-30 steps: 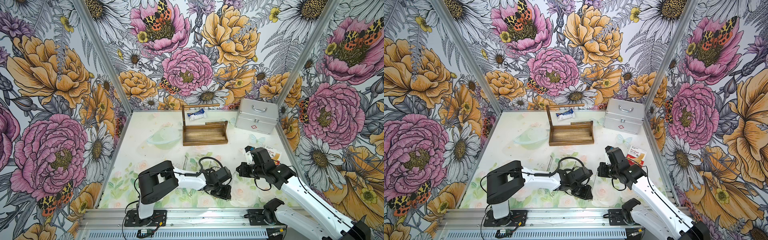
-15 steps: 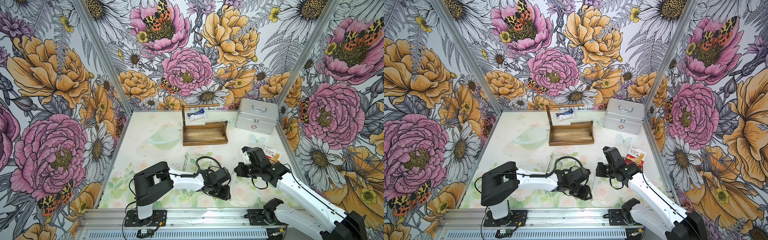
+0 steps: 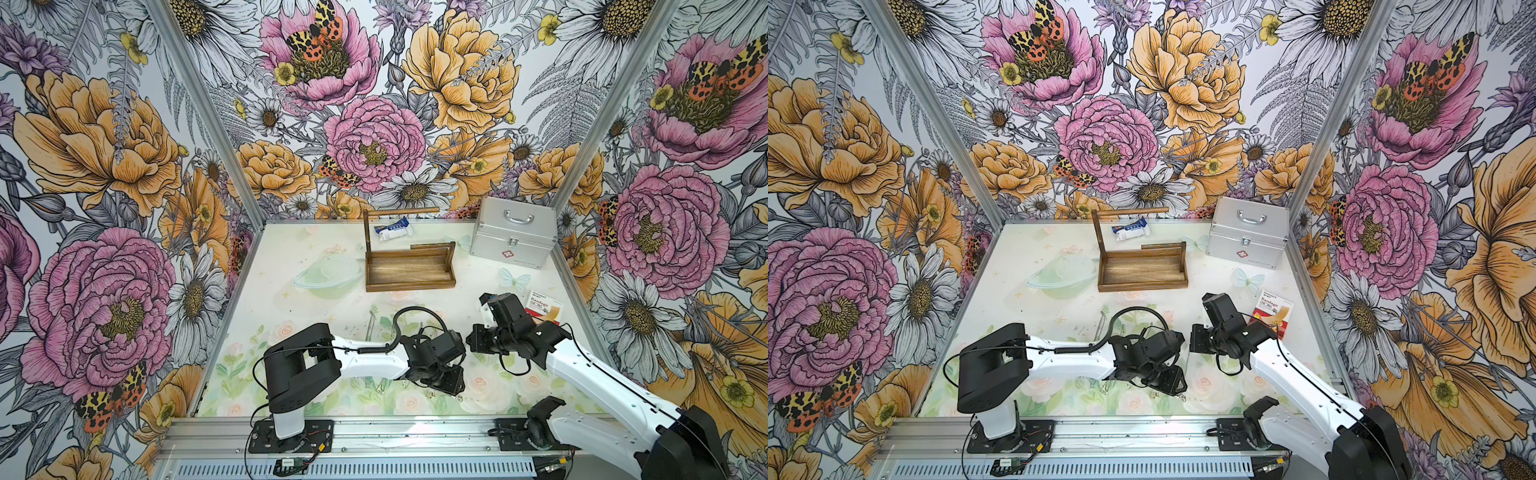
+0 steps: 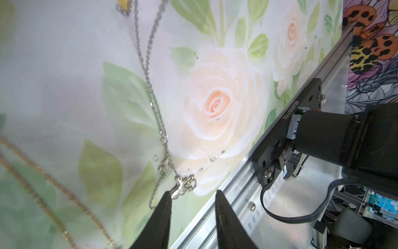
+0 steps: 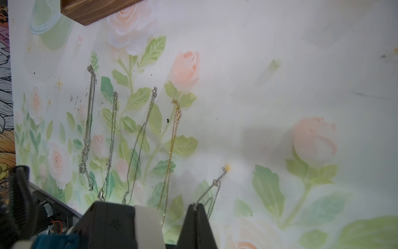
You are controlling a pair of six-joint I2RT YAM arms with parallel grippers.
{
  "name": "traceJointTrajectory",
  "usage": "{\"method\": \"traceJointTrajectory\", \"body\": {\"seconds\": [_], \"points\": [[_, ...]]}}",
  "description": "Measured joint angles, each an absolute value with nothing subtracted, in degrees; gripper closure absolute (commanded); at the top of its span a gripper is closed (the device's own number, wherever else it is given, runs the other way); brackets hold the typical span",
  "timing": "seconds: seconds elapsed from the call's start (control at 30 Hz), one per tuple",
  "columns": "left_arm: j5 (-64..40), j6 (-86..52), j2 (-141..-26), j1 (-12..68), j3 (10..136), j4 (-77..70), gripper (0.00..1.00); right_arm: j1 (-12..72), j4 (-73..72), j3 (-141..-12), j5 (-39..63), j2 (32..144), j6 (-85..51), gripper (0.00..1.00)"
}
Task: Take the necklace off the jewelry display stand
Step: Place the necklace at the center of the board.
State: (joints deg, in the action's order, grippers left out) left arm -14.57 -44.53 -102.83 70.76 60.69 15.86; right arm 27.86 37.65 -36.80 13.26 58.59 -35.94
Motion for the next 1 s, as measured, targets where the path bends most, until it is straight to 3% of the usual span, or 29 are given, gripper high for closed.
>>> {"method": "traceJointTrajectory", "body": {"seconds": [0.3,1.0], "points": [[-14.6,-43.3,-107.8,70.4,63.7,15.8,0.85,27.8,37.1,-37.1,11.7,62.5,-34.7,1.00],[-14.6,-43.7,-108.6,70.4,63.0,16.1,0.86,27.9,32.0,-42.8,7.1,75.5,-31.2,1.00]]}}
